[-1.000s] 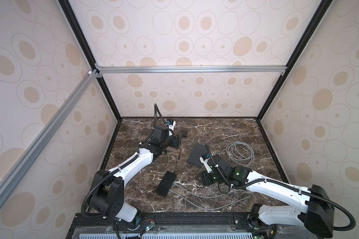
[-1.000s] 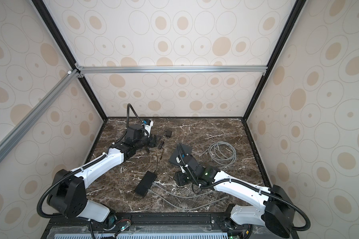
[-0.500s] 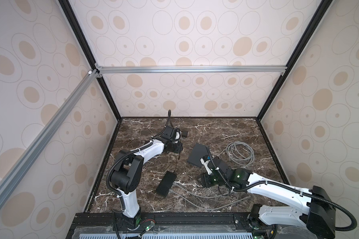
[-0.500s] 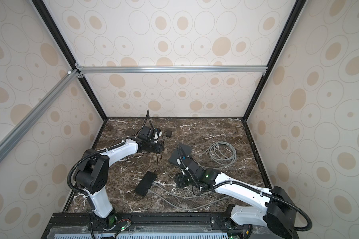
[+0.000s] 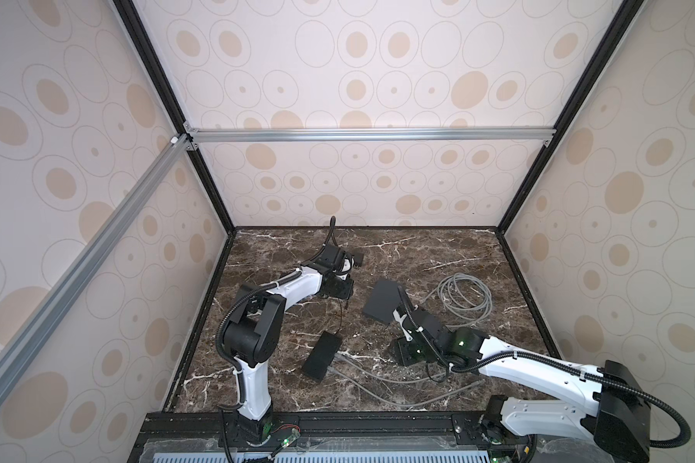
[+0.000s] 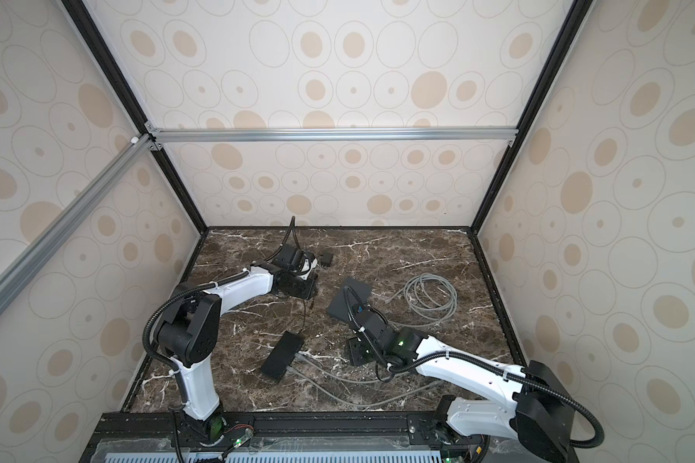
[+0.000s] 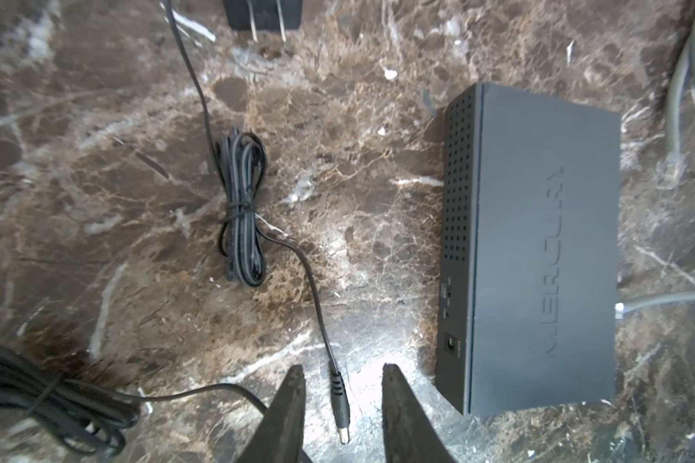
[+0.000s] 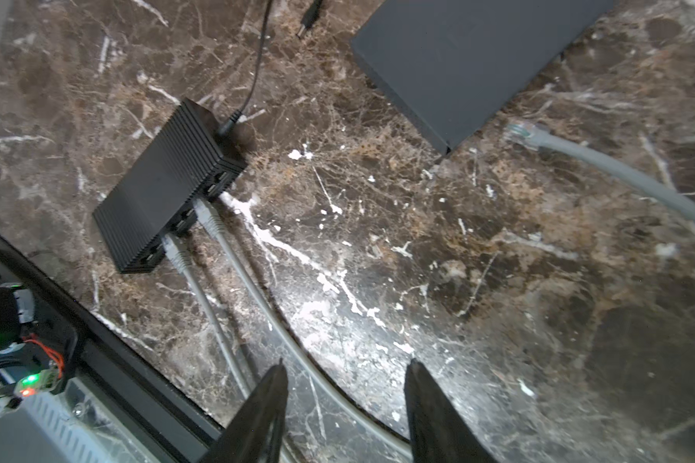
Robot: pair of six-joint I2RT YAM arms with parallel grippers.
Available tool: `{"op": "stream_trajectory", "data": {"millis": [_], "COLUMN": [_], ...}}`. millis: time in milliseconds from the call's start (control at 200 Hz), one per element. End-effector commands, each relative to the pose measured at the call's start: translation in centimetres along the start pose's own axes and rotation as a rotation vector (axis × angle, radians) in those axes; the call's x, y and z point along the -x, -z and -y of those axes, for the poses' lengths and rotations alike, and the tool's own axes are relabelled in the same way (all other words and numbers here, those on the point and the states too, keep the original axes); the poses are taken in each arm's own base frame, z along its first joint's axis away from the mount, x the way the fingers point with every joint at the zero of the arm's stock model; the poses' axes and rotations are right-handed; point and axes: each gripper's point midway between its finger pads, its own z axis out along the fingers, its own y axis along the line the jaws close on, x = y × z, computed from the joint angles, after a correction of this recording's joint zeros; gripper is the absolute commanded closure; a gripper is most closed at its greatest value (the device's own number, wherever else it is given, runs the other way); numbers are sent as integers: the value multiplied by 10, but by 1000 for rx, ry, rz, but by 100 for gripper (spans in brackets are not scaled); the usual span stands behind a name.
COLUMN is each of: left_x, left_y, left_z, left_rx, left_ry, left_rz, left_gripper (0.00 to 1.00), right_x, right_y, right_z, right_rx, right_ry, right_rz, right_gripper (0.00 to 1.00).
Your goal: Insert the plug into the switch port
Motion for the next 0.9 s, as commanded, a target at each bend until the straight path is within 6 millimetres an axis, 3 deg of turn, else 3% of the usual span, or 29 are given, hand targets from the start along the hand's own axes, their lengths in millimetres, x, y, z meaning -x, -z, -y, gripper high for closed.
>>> {"op": "stream_trajectory", "data": {"millis": [0,135,265,340,410,555,680,800,895], "left_x": [34,55,72,74,71,66,61,58,59], "left_y": [44,93,158,197,221,246,266,273,274], "left_z": [10,7,4,4,4,0,-6,-7,-9], "left_rx": [-6,58,105,121,134,170,205,215,232], "left_ry": [-53,-63,-47,-40,-45,-36,-7,-6,-4], "left_rz": [157,328,576,728,822,917,994,1022,1017], "left_gripper": [72,80,77,74,71,66,46,43,35], "right_x": [24,55,85,99,110,128,146,165,178], "right_y": [2,-12,-29,-44,-61,-88,-105,-114,-120], "right_z": [1,-2,-17,-29,-37,-51,-57,-57,-53], "right_rx": [-89,-204,-272,-275,-273,-240,-237,-284,-336], "right_ry": [21,92,178,205,206,138,89,64,51], "right_rz": [29,21,-29,-48,-49,-67,-47,-17,17], "right_gripper": [50,52,50,50,50,50,49,50,48]}}
